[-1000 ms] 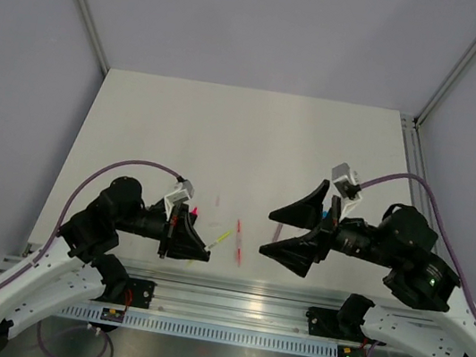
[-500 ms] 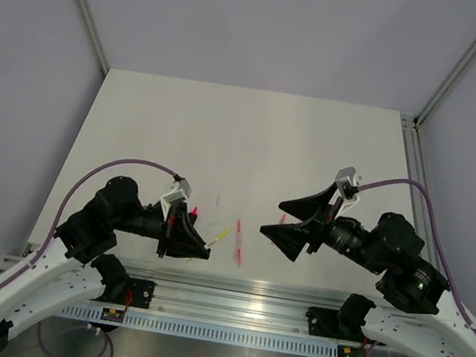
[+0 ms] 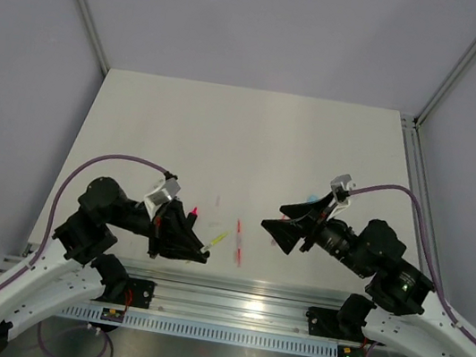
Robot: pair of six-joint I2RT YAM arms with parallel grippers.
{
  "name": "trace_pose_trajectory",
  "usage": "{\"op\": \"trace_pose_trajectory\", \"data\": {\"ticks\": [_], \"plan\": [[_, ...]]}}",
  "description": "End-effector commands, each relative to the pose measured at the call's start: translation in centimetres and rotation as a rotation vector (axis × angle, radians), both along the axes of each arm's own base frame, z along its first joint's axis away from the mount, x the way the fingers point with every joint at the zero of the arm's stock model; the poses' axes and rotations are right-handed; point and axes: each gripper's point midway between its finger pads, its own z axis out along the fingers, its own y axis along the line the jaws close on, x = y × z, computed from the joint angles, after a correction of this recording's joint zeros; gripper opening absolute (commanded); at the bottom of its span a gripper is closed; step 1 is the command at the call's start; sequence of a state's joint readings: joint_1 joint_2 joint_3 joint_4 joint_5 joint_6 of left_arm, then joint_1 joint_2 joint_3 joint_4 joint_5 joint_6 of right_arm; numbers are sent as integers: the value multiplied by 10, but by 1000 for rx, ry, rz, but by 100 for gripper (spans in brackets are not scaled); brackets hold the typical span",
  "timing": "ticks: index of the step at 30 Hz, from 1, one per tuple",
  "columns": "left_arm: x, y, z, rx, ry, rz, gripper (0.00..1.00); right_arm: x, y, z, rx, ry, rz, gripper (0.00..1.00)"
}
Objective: Insert the pens into the pen caps
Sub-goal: Insert the pen cap onto the pen.
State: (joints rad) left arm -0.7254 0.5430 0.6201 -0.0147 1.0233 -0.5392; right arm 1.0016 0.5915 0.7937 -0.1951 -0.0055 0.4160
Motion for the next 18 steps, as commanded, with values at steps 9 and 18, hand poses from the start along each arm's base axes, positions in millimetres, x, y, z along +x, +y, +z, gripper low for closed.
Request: {"op": "trace_pose_trajectory", "data": {"ticks": [9, 18], "plan": [[-32, 9, 63, -193, -233, -243, 0, 18, 10, -40, -8, 12, -58, 73], [-26, 3, 65, -192, -224, -226, 0, 20, 26, -66, -40, 55, -24, 67]]}}
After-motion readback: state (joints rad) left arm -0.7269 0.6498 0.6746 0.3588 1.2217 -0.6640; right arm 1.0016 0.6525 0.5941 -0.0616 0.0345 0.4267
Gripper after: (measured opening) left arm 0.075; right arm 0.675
